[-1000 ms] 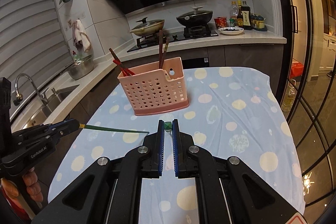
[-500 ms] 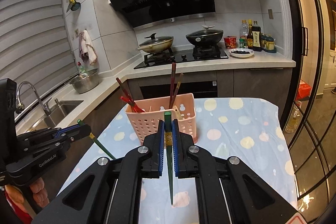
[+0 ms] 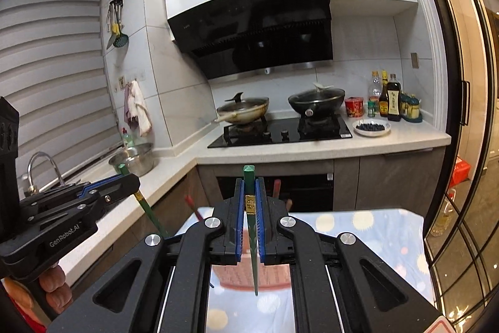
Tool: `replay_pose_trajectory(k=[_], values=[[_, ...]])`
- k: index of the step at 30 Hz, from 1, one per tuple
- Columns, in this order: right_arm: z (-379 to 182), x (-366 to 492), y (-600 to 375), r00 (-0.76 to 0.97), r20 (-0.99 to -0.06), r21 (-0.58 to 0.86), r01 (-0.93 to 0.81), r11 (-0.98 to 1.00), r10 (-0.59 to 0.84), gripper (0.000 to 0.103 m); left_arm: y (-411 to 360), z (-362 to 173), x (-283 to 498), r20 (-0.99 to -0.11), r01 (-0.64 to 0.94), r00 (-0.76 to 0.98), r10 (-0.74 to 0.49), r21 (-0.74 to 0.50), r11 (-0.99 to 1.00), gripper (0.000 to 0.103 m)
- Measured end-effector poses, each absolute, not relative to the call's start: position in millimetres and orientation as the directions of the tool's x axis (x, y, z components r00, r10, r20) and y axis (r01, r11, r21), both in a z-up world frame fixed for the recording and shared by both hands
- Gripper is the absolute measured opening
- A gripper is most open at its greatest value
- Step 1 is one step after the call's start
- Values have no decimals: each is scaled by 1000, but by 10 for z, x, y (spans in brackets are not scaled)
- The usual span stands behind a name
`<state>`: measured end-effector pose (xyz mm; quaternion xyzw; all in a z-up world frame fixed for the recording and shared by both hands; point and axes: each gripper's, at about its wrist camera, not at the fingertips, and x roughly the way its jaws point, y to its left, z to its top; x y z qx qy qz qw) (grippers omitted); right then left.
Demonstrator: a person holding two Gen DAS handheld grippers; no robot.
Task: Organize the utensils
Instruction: 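Carry both green chopsticks over the pink holder and lower them in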
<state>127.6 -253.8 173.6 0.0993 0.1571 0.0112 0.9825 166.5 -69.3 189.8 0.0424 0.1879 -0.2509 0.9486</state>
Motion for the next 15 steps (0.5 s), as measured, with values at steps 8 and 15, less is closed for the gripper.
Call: replay_pose_trajectory(k=[8, 15], values=[[1996, 1789, -2539, 954, -295, 194, 5, 981, 54, 7, -751, 2461, 1998, -296, 493, 825, -481, -36, 869, 7], [1989, 2121, -2499, 953, -296, 204, -1, 979, 63, 7, -766, 2503, 2290, -302, 460, 842, -448, -32, 887, 7]])
